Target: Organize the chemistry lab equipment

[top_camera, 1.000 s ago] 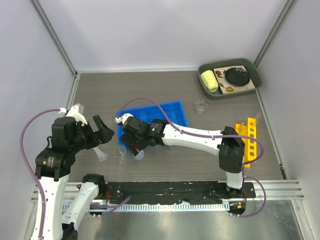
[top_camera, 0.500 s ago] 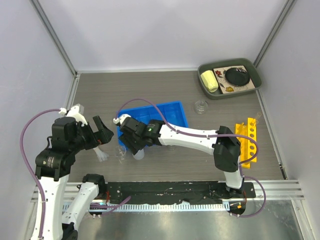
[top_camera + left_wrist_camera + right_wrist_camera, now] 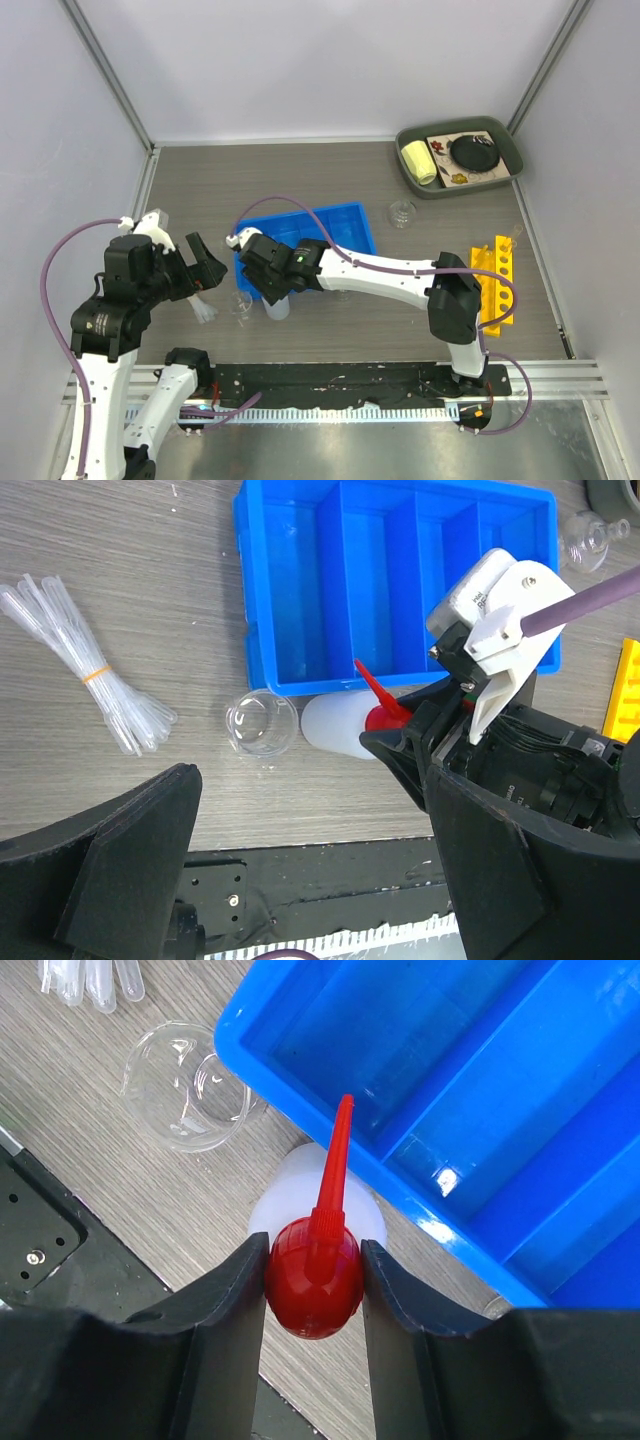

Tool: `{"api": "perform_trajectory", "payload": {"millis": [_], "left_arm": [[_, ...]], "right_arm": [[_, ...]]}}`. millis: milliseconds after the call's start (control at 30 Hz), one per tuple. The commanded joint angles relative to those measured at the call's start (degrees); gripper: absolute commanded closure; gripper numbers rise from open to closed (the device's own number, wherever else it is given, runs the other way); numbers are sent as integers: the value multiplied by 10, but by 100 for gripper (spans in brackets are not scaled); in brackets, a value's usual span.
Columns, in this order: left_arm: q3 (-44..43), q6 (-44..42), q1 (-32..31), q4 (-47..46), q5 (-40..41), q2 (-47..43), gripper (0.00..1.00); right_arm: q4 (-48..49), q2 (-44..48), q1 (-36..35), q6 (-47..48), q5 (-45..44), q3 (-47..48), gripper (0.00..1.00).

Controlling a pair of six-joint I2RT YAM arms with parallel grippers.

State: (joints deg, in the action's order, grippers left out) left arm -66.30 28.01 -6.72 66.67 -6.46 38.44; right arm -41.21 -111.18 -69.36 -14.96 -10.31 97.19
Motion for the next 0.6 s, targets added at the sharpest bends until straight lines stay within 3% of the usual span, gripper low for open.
{"api": "perform_trajectory", "payload": {"millis": [0,233,433,567], "left_arm": [[-20,-8,2,-1,0,-3,0],[-3,-1,2,-15,-11,-6,0],[8,3,3,-23,-19,-13,0],[12,2,2,-27,-21,-14,0]], "right_arm": [[-5,51,-2,-16,-2,12,93],[-34,179,-3,-66,-73,-1,99],[-114,246,-2,-68,-246,6,99],[-86,270,12,-38,-328,-43,99]]}}
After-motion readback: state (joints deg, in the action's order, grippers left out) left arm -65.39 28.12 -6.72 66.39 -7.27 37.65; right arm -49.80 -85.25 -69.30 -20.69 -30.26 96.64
